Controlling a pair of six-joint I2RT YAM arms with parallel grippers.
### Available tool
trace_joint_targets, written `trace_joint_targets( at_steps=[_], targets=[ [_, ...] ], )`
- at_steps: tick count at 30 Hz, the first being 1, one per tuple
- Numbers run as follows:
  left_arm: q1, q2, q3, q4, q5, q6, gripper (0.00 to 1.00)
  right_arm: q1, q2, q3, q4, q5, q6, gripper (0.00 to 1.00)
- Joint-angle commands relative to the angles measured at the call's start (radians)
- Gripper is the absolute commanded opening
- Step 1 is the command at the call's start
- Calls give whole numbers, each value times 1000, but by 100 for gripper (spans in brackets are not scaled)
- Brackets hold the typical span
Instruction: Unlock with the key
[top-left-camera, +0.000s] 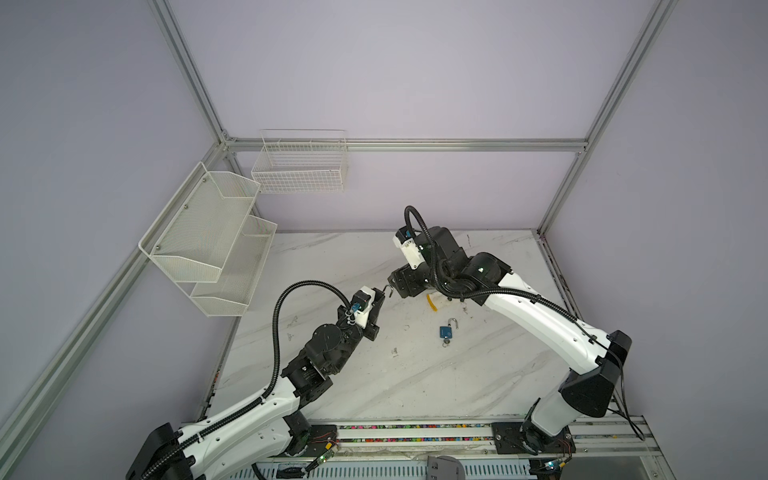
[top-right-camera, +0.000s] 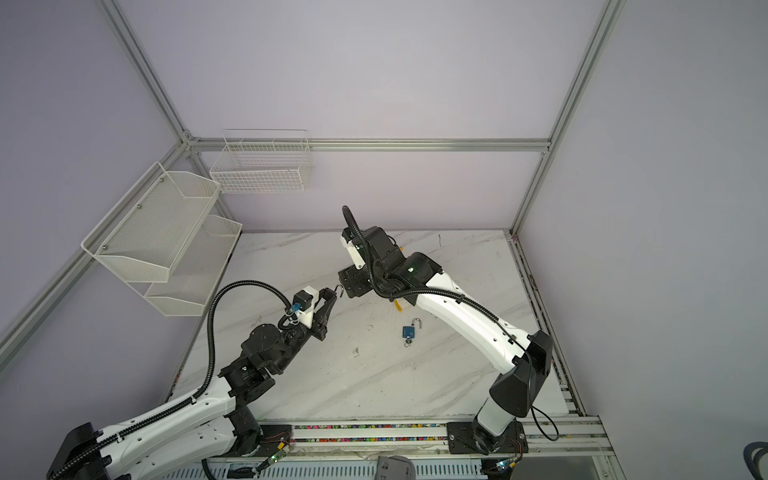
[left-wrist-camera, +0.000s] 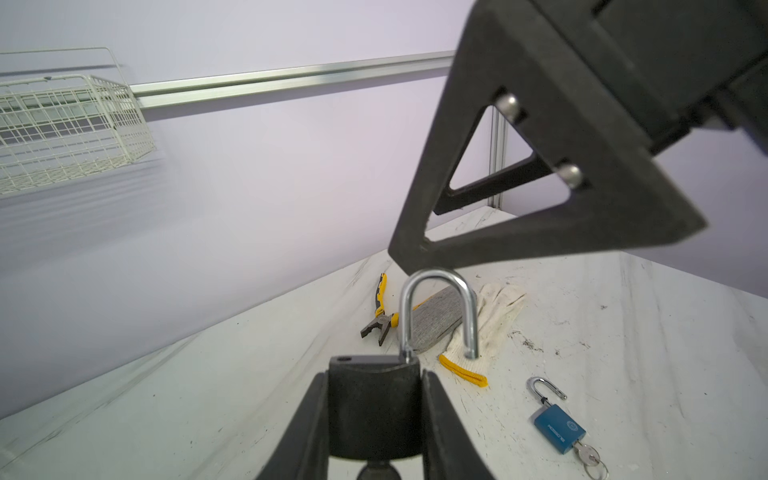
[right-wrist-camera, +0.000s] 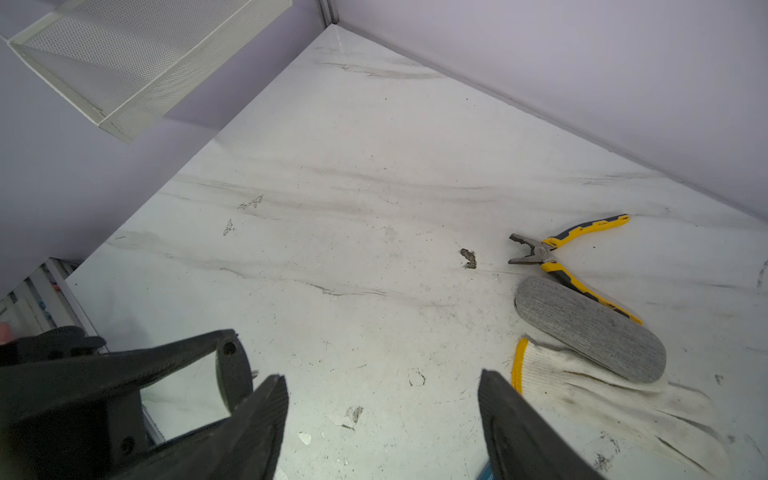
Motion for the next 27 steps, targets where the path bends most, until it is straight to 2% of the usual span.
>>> trace_joint_targets(
  at_steps=[1,5,9,15,21,24,27],
  targets=[
    [3,-28,-39,133,19,27,0,-10,-42,-26,-16,-61,-30,75],
    [3,-21,-32,130,5,27,0,-14,-58,-46,-5,-85,-21,75],
    [3,-9,-25,122,-21,21,0,-30,-79,-64,13,-39,7,76],
    [3,-8,31,-36,-107,-55,0,-105,-123,-140,67,-4,80,77],
    [3,21,131,-337,-141,-282,0,-171,-237,-346,276,-38,166,78],
    [3,95,239,-553,-152,-459,0,-189,-292,-460,393,-73,232,78],
    [3,191,318,-688,-136,-559,0,-188,-326,-566,523,-122,277,78]
  ],
)
